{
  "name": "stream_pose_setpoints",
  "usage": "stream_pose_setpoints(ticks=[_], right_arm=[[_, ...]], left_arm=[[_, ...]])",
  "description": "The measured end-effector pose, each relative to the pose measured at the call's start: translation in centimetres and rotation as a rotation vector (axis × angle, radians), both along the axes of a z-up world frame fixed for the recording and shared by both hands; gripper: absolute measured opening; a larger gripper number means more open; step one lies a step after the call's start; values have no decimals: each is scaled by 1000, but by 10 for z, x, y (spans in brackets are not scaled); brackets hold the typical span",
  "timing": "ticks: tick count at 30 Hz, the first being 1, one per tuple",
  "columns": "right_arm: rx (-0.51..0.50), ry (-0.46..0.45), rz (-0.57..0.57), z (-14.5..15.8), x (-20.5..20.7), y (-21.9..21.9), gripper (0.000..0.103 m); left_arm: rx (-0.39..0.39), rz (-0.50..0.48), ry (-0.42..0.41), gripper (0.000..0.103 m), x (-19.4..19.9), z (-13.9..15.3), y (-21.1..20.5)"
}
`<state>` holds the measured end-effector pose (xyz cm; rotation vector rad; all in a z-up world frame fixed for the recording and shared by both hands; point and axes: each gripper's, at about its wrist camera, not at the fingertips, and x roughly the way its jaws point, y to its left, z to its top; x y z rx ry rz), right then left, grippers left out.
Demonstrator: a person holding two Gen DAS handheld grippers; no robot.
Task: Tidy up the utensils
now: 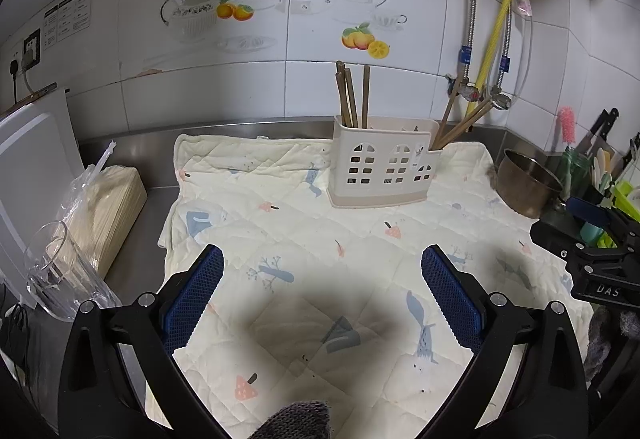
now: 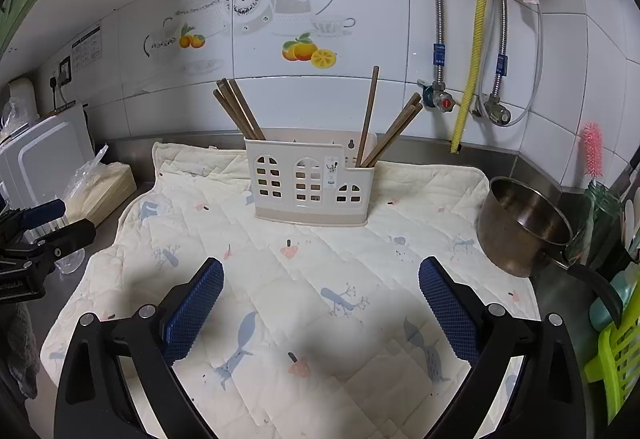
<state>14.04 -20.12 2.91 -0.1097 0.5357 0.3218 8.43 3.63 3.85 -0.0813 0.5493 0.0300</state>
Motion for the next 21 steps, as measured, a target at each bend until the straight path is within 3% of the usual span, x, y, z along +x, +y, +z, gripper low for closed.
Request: stream_pose_setpoints(ticks=[21], right_arm=[[5,17,2,-6,0,-1,95]], left_arm=[[7,-10,28,98,0,-10,-4]])
